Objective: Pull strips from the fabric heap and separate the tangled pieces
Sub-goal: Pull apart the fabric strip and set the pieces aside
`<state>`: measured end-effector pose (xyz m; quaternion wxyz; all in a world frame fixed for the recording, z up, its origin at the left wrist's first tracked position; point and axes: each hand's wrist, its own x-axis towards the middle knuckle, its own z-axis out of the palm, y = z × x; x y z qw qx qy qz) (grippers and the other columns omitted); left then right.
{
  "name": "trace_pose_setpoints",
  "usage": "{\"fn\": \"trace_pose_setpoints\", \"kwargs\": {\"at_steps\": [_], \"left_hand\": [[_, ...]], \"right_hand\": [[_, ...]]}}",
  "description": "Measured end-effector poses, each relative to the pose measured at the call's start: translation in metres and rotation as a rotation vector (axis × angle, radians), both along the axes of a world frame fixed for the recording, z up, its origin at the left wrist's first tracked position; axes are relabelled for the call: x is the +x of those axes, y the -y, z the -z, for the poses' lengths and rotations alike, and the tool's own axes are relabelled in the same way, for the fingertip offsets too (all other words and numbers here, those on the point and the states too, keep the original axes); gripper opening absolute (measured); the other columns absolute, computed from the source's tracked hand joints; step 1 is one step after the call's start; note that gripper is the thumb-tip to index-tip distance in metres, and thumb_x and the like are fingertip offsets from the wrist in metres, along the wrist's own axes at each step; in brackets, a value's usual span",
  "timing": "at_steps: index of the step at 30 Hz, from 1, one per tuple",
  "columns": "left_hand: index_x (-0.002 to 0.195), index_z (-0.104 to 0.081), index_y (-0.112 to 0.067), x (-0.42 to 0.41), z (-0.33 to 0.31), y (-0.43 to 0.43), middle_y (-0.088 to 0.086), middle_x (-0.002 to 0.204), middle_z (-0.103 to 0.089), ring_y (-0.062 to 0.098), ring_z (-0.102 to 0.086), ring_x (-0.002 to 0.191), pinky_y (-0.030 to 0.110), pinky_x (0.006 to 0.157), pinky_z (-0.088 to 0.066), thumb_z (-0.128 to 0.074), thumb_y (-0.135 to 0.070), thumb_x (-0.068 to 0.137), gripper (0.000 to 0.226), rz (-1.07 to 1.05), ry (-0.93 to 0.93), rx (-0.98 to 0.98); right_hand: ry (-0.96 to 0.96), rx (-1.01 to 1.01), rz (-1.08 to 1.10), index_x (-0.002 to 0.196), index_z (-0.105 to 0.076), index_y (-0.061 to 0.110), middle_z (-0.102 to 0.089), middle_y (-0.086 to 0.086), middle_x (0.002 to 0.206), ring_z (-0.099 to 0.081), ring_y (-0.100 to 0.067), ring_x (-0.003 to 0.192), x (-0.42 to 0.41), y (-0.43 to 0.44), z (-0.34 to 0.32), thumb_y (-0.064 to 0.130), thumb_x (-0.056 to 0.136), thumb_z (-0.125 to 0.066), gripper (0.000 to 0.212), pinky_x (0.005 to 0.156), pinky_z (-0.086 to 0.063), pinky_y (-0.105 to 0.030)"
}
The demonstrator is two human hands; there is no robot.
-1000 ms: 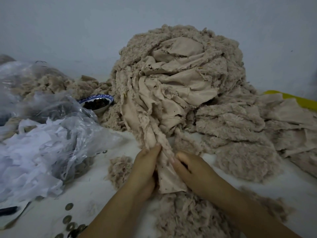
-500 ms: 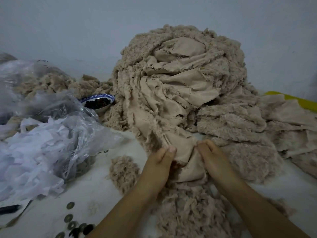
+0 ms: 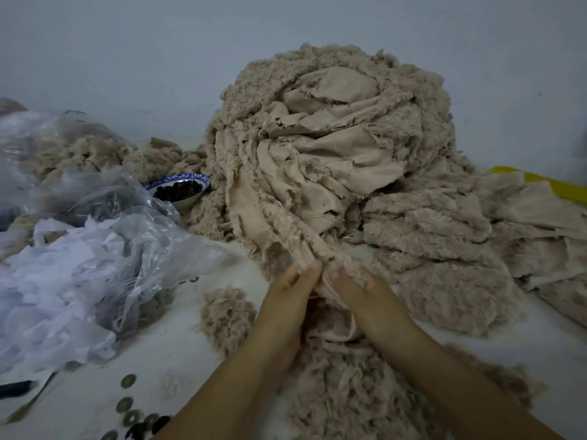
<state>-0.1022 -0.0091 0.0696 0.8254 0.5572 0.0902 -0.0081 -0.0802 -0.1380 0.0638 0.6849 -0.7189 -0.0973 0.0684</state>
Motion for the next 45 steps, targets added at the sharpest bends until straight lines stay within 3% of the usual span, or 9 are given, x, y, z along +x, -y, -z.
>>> {"fn": "trace_pose_setpoints", "kwargs": {"at_steps": [5, 11, 19, 23, 26, 30, 34, 40, 45], "left_hand": [[0.101, -0.073, -0.006, 0.006, -0.004, -0.005, 0.009, 0.095, -0.078, 0.014, -0.074, 0.075, 0.021, 0.058, -0.056, -0.057, -0.023, 0.1, 0.023, -0.175, -0.055, -0.227], [0.108, -0.068, -0.007, 0.009, -0.002, -0.008, 0.001, 0.077, -0.067, 0.01, -0.059, 0.06, 0.02, 0.05, -0.052, -0.053, -0.02, 0.102, 0.021, -0.221, -0.113, -0.373], [0.092, -0.073, -0.004, 0.006, -0.003, -0.018, 0.007, 0.084, -0.064, 0.015, -0.058, 0.063, 0.025, 0.062, -0.054, -0.057, -0.016, 0.086, 0.021, 0.072, -0.067, -0.658], [0.12, -0.069, 0.002, 0.009, -0.006, -0.019, 0.014, 0.117, -0.067, 0.024, -0.067, 0.093, 0.034, 0.088, -0.054, -0.052, -0.023, 0.09, 0.043, 0.117, -0.051, -0.641], [0.104, -0.077, 0.0, 0.008, -0.007, -0.019, 0.017, 0.114, -0.072, 0.026, -0.073, 0.096, 0.034, 0.083, -0.061, -0.053, -0.026, 0.09, 0.038, 0.134, -0.02, -0.547], [0.12, -0.066, 0.003, 0.011, -0.009, -0.013, 0.023, 0.122, -0.068, 0.031, -0.07, 0.107, 0.039, 0.092, -0.059, -0.053, -0.028, 0.094, 0.042, 0.055, -0.013, -0.471], [0.131, -0.058, -0.004, 0.014, -0.012, -0.006, 0.021, 0.123, -0.069, 0.03, -0.068, 0.113, 0.041, 0.088, -0.057, -0.051, -0.057, 0.086, 0.07, -0.032, -0.028, -0.496], [0.083, -0.076, -0.011, 0.01, -0.014, -0.012, 0.008, 0.091, -0.072, 0.018, -0.07, 0.086, 0.028, 0.076, -0.058, -0.068, -0.029, 0.075, 0.021, 0.099, 0.073, -0.396], [0.103, -0.071, 0.0, 0.009, -0.012, -0.01, 0.016, 0.102, -0.076, 0.022, -0.074, 0.094, 0.026, 0.075, -0.059, -0.07, -0.013, 0.088, 0.02, 0.076, 0.032, -0.239]], "right_hand": [[-0.044, -0.117, -0.037, 0.111, -0.071, 0.027, -0.076, 0.004, 0.105, -0.07, -0.018, 0.102, 0.002, -0.004, 0.004, 0.042, 0.098, -0.055, 0.026, 0.1, -0.051, -0.047], [-0.084, -0.059, -0.063, 0.106, -0.07, 0.034, -0.075, 0.018, 0.101, -0.071, -0.005, 0.097, 0.0, -0.008, 0.005, 0.047, 0.098, -0.055, 0.021, 0.098, -0.053, -0.04], [-0.213, 0.201, 0.083, 0.088, -0.081, 0.031, -0.078, -0.004, 0.098, -0.074, -0.018, 0.094, 0.006, 0.005, 0.003, 0.043, 0.099, -0.053, 0.032, 0.094, -0.053, -0.041], [-0.177, 0.191, 0.032, 0.117, -0.072, 0.024, -0.074, -0.001, 0.115, -0.069, -0.018, 0.111, 0.004, 0.0, 0.005, 0.062, 0.084, -0.056, 0.053, 0.106, -0.047, -0.044], [-0.175, 0.144, -0.002, 0.112, -0.074, 0.027, -0.076, 0.003, 0.111, -0.07, -0.014, 0.108, 0.003, -0.001, 0.006, 0.071, 0.07, -0.057, 0.063, 0.104, -0.048, -0.04], [-0.149, 0.11, 0.011, 0.103, -0.074, 0.031, -0.077, 0.011, 0.1, -0.071, -0.003, 0.096, 0.003, -0.001, 0.005, 0.074, 0.065, -0.054, 0.061, 0.082, -0.052, -0.018], [-0.148, 0.118, 0.0, 0.115, -0.072, 0.026, -0.076, 0.006, 0.11, -0.07, -0.008, 0.105, 0.001, -0.005, 0.005, 0.068, 0.07, -0.056, 0.063, 0.096, -0.051, -0.028], [-0.14, 0.084, 0.039, 0.11, -0.071, 0.025, -0.078, 0.006, 0.091, -0.072, -0.001, 0.085, 0.002, -0.003, 0.002, 0.059, 0.089, -0.049, 0.045, 0.066, -0.05, -0.008], [-0.119, 0.091, -0.002, 0.106, -0.072, 0.022, -0.078, 0.005, 0.088, -0.074, -0.007, 0.083, 0.0, -0.002, -0.003, 0.048, 0.097, -0.048, 0.037, 0.06, -0.052, -0.012]]}}
